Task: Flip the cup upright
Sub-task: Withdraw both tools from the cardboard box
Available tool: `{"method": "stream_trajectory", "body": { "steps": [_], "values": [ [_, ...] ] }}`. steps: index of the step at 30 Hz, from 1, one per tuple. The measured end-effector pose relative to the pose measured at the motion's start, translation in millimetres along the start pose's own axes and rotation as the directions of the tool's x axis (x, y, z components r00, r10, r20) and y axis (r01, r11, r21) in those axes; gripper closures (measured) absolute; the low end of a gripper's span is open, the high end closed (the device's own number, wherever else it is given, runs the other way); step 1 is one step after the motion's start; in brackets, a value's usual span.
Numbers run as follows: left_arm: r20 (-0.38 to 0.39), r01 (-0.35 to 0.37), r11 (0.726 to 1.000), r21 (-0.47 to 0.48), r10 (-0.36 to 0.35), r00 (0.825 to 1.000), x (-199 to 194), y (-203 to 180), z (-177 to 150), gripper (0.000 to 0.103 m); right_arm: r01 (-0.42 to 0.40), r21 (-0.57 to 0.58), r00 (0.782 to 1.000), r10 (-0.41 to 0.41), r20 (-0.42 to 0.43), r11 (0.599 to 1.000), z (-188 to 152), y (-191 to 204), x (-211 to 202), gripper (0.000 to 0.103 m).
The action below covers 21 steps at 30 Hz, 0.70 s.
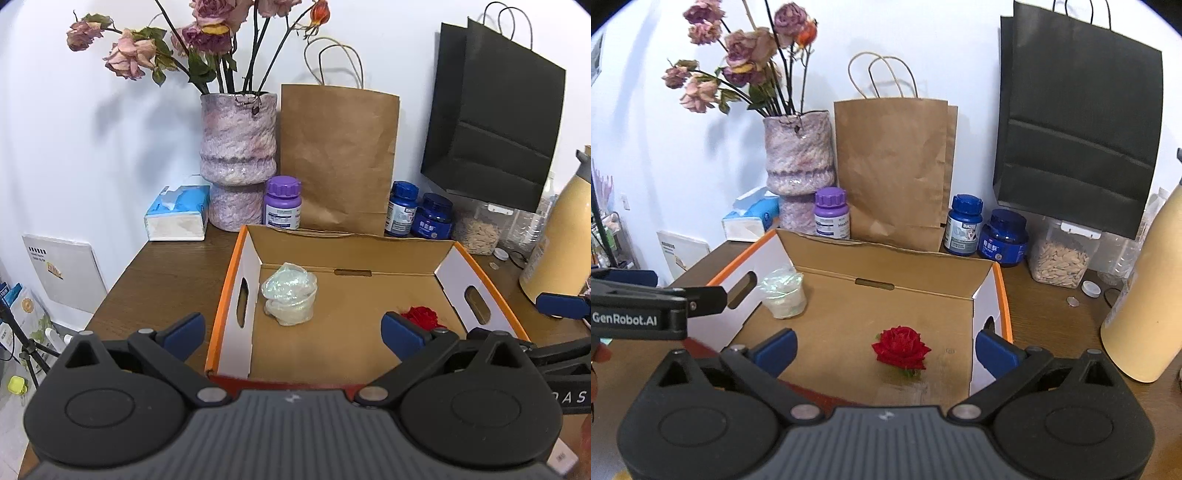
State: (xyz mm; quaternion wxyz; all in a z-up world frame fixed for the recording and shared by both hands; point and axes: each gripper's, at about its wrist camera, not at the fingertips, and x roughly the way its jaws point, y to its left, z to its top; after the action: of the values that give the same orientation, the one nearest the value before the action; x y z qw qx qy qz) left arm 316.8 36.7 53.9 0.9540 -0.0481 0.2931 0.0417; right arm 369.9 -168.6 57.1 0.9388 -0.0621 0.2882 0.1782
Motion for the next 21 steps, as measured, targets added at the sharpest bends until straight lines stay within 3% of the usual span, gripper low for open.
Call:
{"method": "stream_trajectory", "body": {
  "steps": [21],
  "values": [
    [0.076,0.050,0.999,0.019,-0.051,0.996,-82,-7,-53,0.000,-0.028,-0.029,0.993,0.032,0.111,0.999,-65,-11,-95,0.000]
  ]
}}
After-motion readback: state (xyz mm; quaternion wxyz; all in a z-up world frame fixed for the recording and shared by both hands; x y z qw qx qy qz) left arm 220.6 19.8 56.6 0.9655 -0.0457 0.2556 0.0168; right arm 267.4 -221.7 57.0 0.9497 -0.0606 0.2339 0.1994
